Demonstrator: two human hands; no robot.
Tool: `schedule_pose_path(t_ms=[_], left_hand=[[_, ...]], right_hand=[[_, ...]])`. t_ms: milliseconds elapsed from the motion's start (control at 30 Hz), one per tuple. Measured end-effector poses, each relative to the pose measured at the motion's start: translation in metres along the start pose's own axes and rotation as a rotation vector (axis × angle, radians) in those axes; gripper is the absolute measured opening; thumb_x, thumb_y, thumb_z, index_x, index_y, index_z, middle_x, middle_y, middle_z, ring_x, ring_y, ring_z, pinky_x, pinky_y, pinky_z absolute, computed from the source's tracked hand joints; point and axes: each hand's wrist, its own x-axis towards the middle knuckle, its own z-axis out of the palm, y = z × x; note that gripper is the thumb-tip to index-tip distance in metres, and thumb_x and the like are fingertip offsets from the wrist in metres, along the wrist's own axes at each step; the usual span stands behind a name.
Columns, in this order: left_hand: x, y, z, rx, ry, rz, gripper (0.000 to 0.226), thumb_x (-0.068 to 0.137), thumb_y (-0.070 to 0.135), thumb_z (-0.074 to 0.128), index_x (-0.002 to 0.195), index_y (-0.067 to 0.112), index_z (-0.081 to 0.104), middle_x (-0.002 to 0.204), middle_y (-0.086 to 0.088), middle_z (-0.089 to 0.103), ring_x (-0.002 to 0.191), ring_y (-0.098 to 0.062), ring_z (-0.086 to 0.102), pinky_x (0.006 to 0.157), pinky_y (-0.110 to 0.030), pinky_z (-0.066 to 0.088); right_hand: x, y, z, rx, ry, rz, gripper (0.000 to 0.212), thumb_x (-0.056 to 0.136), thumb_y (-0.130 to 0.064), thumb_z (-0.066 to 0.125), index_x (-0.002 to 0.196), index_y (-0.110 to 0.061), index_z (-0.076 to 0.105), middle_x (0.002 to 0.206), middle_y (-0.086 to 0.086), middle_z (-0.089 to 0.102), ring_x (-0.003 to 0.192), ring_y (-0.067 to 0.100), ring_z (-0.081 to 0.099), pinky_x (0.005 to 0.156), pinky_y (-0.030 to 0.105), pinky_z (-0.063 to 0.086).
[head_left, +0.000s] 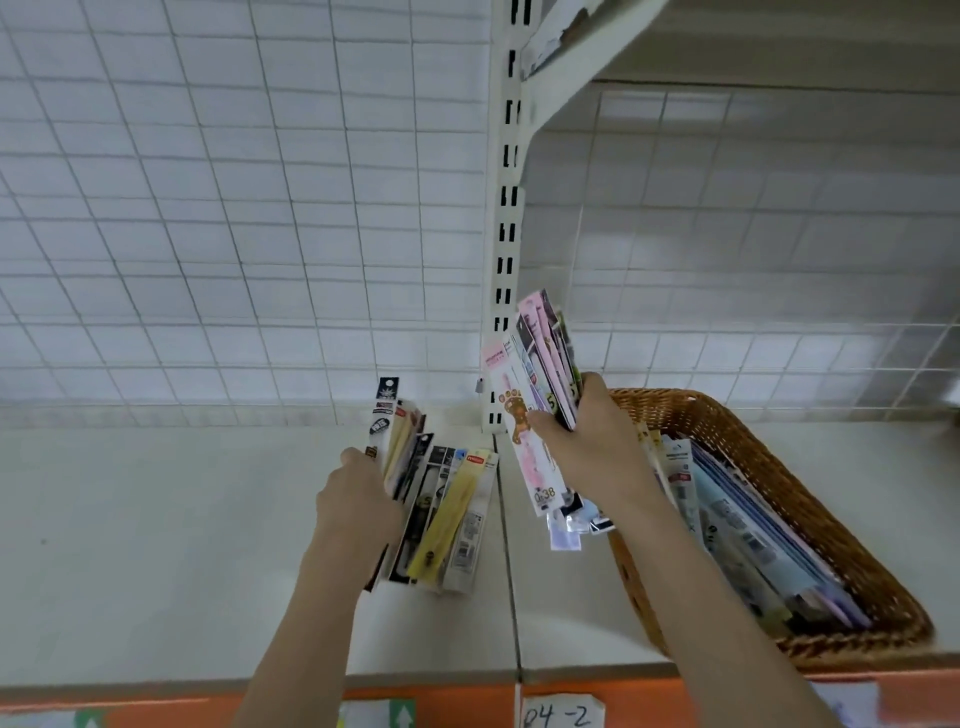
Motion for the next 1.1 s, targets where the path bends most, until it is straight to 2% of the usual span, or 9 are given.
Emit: schedule_pose_path(t_ms=[67,167,433,533,800,867,933,1033,1100], left_hand=[[-0.008,0.006,-0.006,-0.065,0.023,0.010,0.036,0.080,0.008,0.065,0.098,0.005,0.033,0.074,-0.002,0.039,0.074,-0.024,0.046,0.060,-0.030,0.038],[-0.023,0.021,-0.017,-0.182,0.060,0.050,0.032,0.079,0.007,0.063,0.094,0.005,0.035,0.073,-0.003,0.038,0.061,-0.017,0.040,0.048,-0.026,0.030],[-0.064,0.081,-0.022,-0.463,0.099,0.163,0.028,0.078,0.006,0.063,0.083,0.008,0.036,0.073,-0.002,0.036,0.056,-0.015,0.033,0.046,-0.024,0.027],[-0.075,0.100,-0.008,-0.521,0.027,0.161,0.027,0.077,0.008,0.065,0.089,0.006,0.041,0.076,-0.005,0.041,0.058,-0.016,0.038,0.047,-0.025,0.029],[-0.091,0.124,0.021,-0.528,0.000,0.129,0.038,0.078,0.010,0.065,0.072,0.015,0.028,0.069,-0.001,0.029,0.056,-0.017,0.028,0.048,-0.027,0.025],[-0.094,0.123,0.024,-0.535,0.002,0.110,0.040,0.077,0.010,0.065,0.070,0.017,0.027,0.069,-0.001,0.028,0.057,-0.017,0.028,0.049,-0.027,0.026],[-0.098,0.123,0.027,-0.530,0.008,0.092,0.038,0.076,0.010,0.065,0.072,0.016,0.027,0.069,-0.002,0.028,0.057,-0.018,0.029,0.050,-0.026,0.027],[-0.105,0.124,0.028,-0.525,0.030,0.079,0.040,0.075,0.008,0.064,0.070,0.016,0.025,0.067,-0.001,0.026,0.055,-0.017,0.026,0.048,-0.026,0.025],[-0.109,0.126,0.028,-0.506,0.056,0.080,0.041,0.075,0.008,0.064,0.069,0.016,0.024,0.067,0.000,0.023,0.055,-0.016,0.024,0.049,-0.026,0.023]], right_hand=[[0.001,-0.002,-0.013,0.000,0.001,-0.003,0.025,0.091,-0.023,0.058,0.106,-0.006,0.048,0.087,0.003,0.059,0.065,0.007,0.051,0.049,0.013,0.040],[0.003,0.001,-0.043,-0.001,0.017,0.005,0.026,0.088,-0.026,0.061,0.105,-0.008,0.052,0.090,0.009,0.063,0.069,0.017,0.057,0.054,0.023,0.045],[-0.007,0.046,-0.130,-0.048,0.087,0.184,0.032,0.088,-0.027,0.062,0.104,-0.004,0.047,0.081,0.009,0.055,0.059,0.018,0.047,0.048,0.027,0.037],[-0.015,0.066,-0.141,-0.087,0.020,0.251,0.031,0.089,-0.024,0.060,0.102,-0.005,0.038,0.074,0.007,0.048,0.055,0.016,0.043,0.045,0.027,0.033],[-0.031,0.086,-0.125,-0.064,-0.130,0.238,0.034,0.092,-0.025,0.057,0.108,-0.017,0.027,0.074,0.001,0.046,0.054,0.011,0.046,0.042,0.021,0.036],[-0.034,0.086,-0.118,-0.139,-0.130,0.199,0.032,0.092,-0.024,0.057,0.109,-0.013,0.031,0.087,0.003,0.051,0.067,0.014,0.050,0.052,0.025,0.041],[-0.037,0.090,-0.110,-0.223,-0.110,0.168,0.041,0.092,-0.023,0.057,0.121,-0.006,0.035,0.114,0.011,0.047,0.092,0.021,0.049,0.074,0.028,0.043],[-0.039,0.095,-0.104,-0.251,-0.092,0.149,0.063,0.091,-0.020,0.058,0.141,-0.003,0.022,0.139,0.015,0.028,0.125,0.029,0.034,0.102,0.034,0.034],[-0.040,0.095,-0.106,-0.243,-0.105,0.128,0.069,0.093,-0.019,0.055,0.147,-0.008,0.013,0.145,0.015,0.020,0.133,0.031,0.025,0.109,0.036,0.028]])
